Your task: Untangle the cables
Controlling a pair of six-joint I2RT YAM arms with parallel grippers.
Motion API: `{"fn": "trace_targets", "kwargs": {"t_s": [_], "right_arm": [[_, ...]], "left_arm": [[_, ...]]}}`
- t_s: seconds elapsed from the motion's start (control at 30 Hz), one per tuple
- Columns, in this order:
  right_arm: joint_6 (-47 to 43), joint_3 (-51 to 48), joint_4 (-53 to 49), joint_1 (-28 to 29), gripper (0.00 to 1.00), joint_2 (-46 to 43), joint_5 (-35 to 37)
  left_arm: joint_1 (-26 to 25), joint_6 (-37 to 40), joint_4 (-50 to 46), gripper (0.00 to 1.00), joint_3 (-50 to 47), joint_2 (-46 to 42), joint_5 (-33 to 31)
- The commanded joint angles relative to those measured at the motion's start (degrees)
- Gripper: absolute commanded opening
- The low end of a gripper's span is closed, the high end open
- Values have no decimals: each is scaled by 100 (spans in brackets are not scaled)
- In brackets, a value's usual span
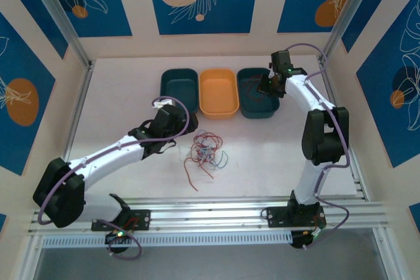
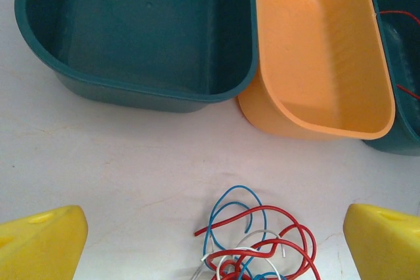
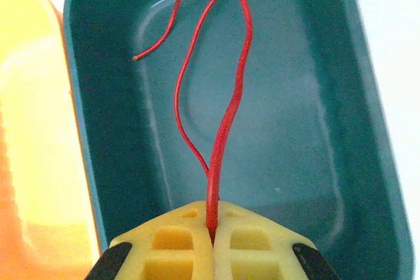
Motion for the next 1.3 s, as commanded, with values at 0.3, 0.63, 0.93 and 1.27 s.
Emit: {"fn": "trace_targets", "kwargs": {"t_s": [0.3,0.63,0.93,1.27], "right_arm": [[344,102,-167,53,0,604,284],[337,-27,-274,41,24,274,297],[406,-170,-538,34,51,-271,695],[490,-923,-539,348,53,-1556,-33]], "left_arm": [[-44,-266,71,100,-52,-39,223],[-45,-259,8,100,63,17,145],[-39,-238,-62,100,94,-10,110],[-44,-295,-536,100,147,2,166]]}}
